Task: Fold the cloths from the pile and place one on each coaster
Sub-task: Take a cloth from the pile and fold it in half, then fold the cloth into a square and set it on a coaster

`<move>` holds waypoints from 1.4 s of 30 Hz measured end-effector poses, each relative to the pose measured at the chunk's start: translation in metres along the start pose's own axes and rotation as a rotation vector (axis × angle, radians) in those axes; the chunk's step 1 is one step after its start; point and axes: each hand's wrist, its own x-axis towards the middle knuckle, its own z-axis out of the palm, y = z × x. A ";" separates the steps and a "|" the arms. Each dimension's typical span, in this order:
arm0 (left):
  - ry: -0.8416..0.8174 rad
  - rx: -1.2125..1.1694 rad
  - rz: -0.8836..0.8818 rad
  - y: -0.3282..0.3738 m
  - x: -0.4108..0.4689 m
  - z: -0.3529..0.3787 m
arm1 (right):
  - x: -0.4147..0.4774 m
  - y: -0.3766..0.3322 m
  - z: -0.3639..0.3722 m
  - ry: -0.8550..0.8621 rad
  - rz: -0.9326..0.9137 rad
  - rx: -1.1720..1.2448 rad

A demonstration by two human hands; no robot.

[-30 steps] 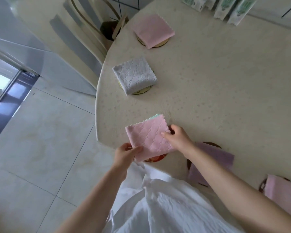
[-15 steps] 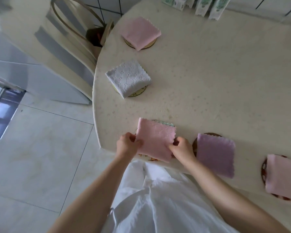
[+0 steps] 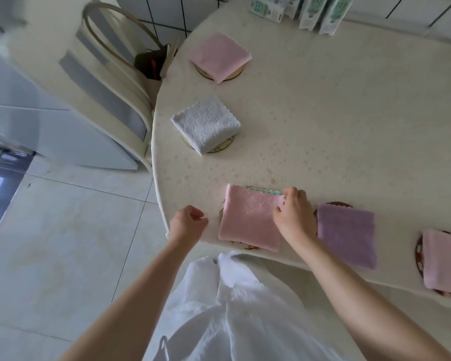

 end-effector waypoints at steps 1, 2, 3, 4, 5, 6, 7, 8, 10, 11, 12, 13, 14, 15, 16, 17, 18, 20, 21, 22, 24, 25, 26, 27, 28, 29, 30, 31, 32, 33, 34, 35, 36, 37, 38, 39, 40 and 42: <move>-0.004 -0.025 -0.001 0.003 0.004 -0.005 | 0.005 -0.005 -0.003 0.011 -0.014 -0.001; -0.001 -0.051 -0.001 0.008 0.009 -0.009 | 0.011 -0.010 -0.006 0.012 -0.024 0.010; 0.005 -0.079 -0.001 0.013 0.015 -0.014 | 0.017 -0.015 -0.008 0.008 -0.031 0.032; 0.009 -0.109 0.000 0.021 0.020 -0.019 | 0.024 -0.021 -0.011 0.000 -0.039 0.060; 0.010 -0.141 -0.002 0.029 0.026 -0.023 | 0.031 -0.028 -0.013 -0.008 -0.054 0.085; 0.008 -0.178 -0.005 0.038 0.032 -0.027 | 0.039 -0.034 -0.015 -0.014 -0.073 0.106; 0.008 -0.213 -0.007 0.046 0.039 -0.031 | 0.048 -0.041 -0.016 -0.020 -0.091 0.126; 0.010 -0.240 -0.011 0.055 0.046 -0.034 | 0.057 -0.048 -0.016 -0.029 -0.103 0.149; 0.021 -0.270 -0.012 0.070 0.060 -0.040 | 0.076 -0.062 -0.018 -0.061 -0.120 0.199; 0.028 -0.287 -0.020 0.076 0.068 -0.043 | 0.085 -0.070 -0.019 -0.079 -0.132 0.213; 0.034 -0.308 -0.036 0.082 0.074 -0.045 | 0.095 -0.077 -0.020 -0.093 -0.144 0.221; 0.035 -0.335 -0.055 0.086 0.081 -0.047 | 0.105 -0.084 -0.020 -0.106 -0.152 0.230; 0.034 -0.361 -0.079 0.090 0.087 -0.048 | 0.115 -0.090 -0.021 -0.116 -0.156 0.242; 0.035 -0.388 -0.102 0.094 0.092 -0.049 | 0.125 -0.096 -0.021 -0.128 -0.155 0.257; 0.036 -0.419 -0.125 0.097 0.098 -0.049 | 0.135 -0.102 -0.021 -0.143 -0.153 0.273; 0.040 -0.456 -0.147 0.101 0.103 -0.049 | 0.144 -0.108 -0.021 -0.160 -0.149 0.288; 0.043 -0.497 -0.165 0.105 0.108 -0.050 | 0.154 -0.115 -0.020 -0.174 -0.145 0.303; 0.038 -0.592 -0.215 0.115 0.117 -0.050 | 0.172 -0.128 -0.018 -0.189 -0.152 0.308; 0.032 -0.628 -0.243 0.119 0.122 -0.049 | 0.180 -0.134 -0.016 -0.198 -0.156 0.301; 0.027 -0.649 -0.266 0.122 0.126 -0.047 | 0.186 -0.140 -0.015 -0.207 -0.157 0.290; 0.024 -0.664 -0.306 0.128 0.130 -0.044 | 0.197 -0.148 -0.012 -0.230 -0.151 0.268; 0.023 -0.659 -0.329 0.130 0.131 -0.043 | 0.201 -0.152 -0.012 -0.244 -0.142 0.267; 0.019 -0.656 -0.349 0.131 0.132 -0.042 | 0.205 -0.154 -0.011 -0.258 -0.130 0.268; 0.010 -0.663 -0.369 0.133 0.133 -0.041 | 0.207 -0.157 -0.010 -0.271 -0.116 0.269; -0.002 -0.676 -0.390 0.135 0.132 -0.041 | 0.210 -0.159 -0.009 -0.282 -0.100 0.270; -0.015 -0.697 -0.411 0.137 0.132 -0.042 | 0.212 -0.161 -0.008 -0.289 -0.079 0.275; -0.036 -0.721 -0.430 0.138 0.134 -0.044 | 0.214 -0.163 -0.007 -0.293 -0.051 0.289; -0.055 -0.743 -0.446 0.139 0.136 -0.045 | 0.216 -0.165 -0.008 -0.301 -0.016 0.312; -0.076 -0.760 -0.457 0.140 0.137 -0.047 | 0.217 -0.168 -0.008 -0.311 0.018 0.340; -0.096 -0.759 -0.457 0.141 0.138 -0.049 | 0.219 -0.170 -0.010 -0.319 0.050 0.369; -0.108 -0.746 -0.451 0.143 0.139 -0.050 | 0.220 -0.172 -0.011 -0.330 0.079 0.397; -0.113 -0.715 -0.436 0.143 0.141 -0.051 | 0.221 -0.174 -0.014 -0.344 0.109 0.421; -0.116 -0.686 -0.407 0.145 0.144 -0.054 | 0.221 -0.175 -0.017 -0.357 0.142 0.444; -0.107 -0.660 -0.365 0.146 0.146 -0.055 | 0.221 -0.176 -0.019 -0.381 0.167 0.473; -0.093 -0.640 -0.320 0.146 0.147 -0.057 | 0.220 -0.176 -0.021 -0.407 0.179 0.512; -0.082 -0.610 -0.268 0.146 0.149 -0.060 | 0.218 -0.175 -0.021 -0.423 0.189 0.559; -0.076 -0.575 -0.217 0.146 0.151 -0.063 | 0.216 -0.174 -0.022 -0.417 0.199 0.605; -0.071 -0.492 -0.124 0.149 0.153 -0.071 | 0.210 -0.170 -0.022 -0.375 0.215 0.663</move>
